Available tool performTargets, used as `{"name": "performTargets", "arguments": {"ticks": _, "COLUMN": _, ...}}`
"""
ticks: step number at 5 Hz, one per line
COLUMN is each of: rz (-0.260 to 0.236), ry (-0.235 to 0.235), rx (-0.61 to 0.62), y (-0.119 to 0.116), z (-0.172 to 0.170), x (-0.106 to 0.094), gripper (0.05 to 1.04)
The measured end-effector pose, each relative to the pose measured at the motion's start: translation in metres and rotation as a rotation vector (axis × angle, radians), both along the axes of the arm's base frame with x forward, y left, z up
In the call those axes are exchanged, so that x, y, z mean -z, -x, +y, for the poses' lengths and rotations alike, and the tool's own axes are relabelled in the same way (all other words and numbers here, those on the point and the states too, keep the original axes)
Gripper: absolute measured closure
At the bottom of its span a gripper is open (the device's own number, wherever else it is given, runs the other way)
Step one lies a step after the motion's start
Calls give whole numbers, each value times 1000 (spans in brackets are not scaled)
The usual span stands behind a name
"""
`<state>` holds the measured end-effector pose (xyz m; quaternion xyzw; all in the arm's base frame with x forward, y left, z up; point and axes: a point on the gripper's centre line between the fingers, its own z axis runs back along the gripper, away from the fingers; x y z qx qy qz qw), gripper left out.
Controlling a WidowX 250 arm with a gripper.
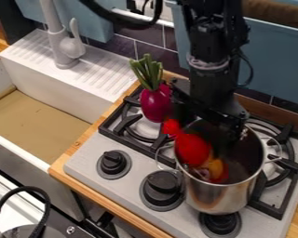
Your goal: Put down the bottle inside the pot
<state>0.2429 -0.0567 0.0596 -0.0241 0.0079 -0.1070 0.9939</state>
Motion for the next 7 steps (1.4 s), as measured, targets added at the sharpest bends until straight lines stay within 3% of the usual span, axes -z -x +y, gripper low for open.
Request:
{"name": "performTargets", "arguments": {"ticks": 1, "rz": 6, "ry": -13, "rx": -20, "y": -2, "z": -5, "x": 7, "gripper": 133}}
{"name": "performTargets", "arguments": {"ticks": 3, "rz": 36, "ry": 8, "rx": -67, "y": -6, "z": -8, "x": 6, "gripper": 700}}
{"name": "performTargets", "arguments": {"ticks": 4, "rz": 40, "ry": 21, "rx": -100, "y": -12, "z": -11, "x": 4, "gripper": 914}}
{"name": "performTargets", "arguments": {"ticks": 5, "rz": 27, "ry": 32, "rx": -147, "y": -17, "z": -13, "x": 2, "gripper": 1020}}
{"name": "performTargets", "arguments": {"ticks": 7, "rz": 40, "ry": 74, "rx": -329, "y": -50, "z": -11, "x": 0, "gripper": 1029}}
